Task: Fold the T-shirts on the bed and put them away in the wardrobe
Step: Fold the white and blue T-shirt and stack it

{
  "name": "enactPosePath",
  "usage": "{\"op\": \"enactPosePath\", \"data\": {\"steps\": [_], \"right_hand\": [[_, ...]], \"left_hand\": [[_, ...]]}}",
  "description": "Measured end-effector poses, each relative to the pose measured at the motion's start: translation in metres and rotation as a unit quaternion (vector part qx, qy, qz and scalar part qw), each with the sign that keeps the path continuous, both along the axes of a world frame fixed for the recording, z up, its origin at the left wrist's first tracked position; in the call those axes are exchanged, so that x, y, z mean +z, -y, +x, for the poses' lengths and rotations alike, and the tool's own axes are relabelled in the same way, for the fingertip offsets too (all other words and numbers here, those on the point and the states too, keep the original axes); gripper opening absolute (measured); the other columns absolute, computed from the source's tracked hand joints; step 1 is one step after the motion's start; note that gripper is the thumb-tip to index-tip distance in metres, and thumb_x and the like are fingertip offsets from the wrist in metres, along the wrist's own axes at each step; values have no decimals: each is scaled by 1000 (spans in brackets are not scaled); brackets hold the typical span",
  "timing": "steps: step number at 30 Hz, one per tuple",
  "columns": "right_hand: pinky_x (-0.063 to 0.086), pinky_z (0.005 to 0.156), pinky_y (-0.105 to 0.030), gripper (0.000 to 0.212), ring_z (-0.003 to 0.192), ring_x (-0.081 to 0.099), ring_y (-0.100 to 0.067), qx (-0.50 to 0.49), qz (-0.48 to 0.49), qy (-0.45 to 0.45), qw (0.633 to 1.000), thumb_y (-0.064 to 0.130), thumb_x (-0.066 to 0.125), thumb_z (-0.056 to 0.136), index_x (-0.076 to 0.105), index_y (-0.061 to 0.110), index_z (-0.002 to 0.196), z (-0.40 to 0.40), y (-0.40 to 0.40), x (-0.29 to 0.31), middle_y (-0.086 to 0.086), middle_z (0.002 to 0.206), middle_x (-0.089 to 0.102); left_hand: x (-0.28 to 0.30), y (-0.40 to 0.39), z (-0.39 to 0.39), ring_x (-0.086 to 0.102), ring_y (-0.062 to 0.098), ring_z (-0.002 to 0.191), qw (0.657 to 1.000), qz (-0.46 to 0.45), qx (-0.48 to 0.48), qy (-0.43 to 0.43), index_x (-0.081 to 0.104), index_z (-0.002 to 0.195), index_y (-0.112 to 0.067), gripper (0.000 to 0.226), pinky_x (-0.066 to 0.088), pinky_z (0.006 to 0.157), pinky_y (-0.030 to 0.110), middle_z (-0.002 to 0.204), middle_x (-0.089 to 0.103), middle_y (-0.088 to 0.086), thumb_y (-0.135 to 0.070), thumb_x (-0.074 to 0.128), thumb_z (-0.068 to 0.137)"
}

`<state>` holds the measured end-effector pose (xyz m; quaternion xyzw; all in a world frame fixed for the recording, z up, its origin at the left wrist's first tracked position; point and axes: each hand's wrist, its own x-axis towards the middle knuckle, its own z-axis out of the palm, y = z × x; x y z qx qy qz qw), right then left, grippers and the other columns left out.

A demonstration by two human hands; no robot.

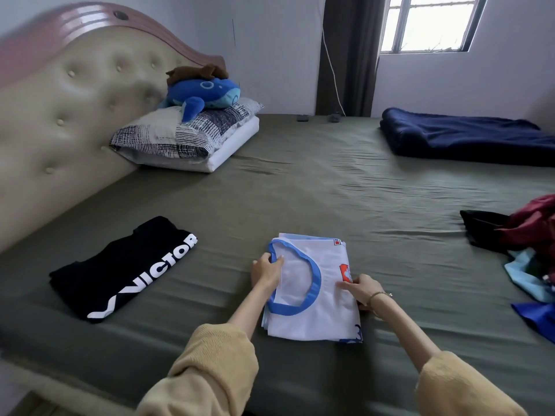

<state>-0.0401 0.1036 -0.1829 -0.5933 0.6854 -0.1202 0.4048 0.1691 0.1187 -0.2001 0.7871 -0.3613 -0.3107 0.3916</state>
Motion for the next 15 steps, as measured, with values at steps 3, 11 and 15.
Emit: {"op": "enactPosePath", "data": {"steps": [3,11,15], "right_hand": [[43,66,-29,37,84,51,-23,-19,-1,19,1000,40,62,85,48,9,98,2,17,-4,-7,93,52],[37,67,-29,33,83,51,-25,-26,-37,-16,999,40,54,89,45,8,94,8,53,-11,-15,105,61],[37,69,-30,34,85,50,-27,-34,-42,-35,998,42,52,88,48,9,91,10,63,-17,-14,100,60]], "left_hand": [[1,24,3,58,32,100,999,-5,30,-18,52,87,-9,28,43,76,33,107,61,14,-37,53,91],[5,65,13,38,11,60,987,-143,-29,-64,41,65,-16,31,32,54,24,64,43,-2,-8,49,94],[10,75,16,46,9,67,974,-184,-70,-116,53,74,-16,26,38,56,12,72,52,-1,-1,46,95]]}}
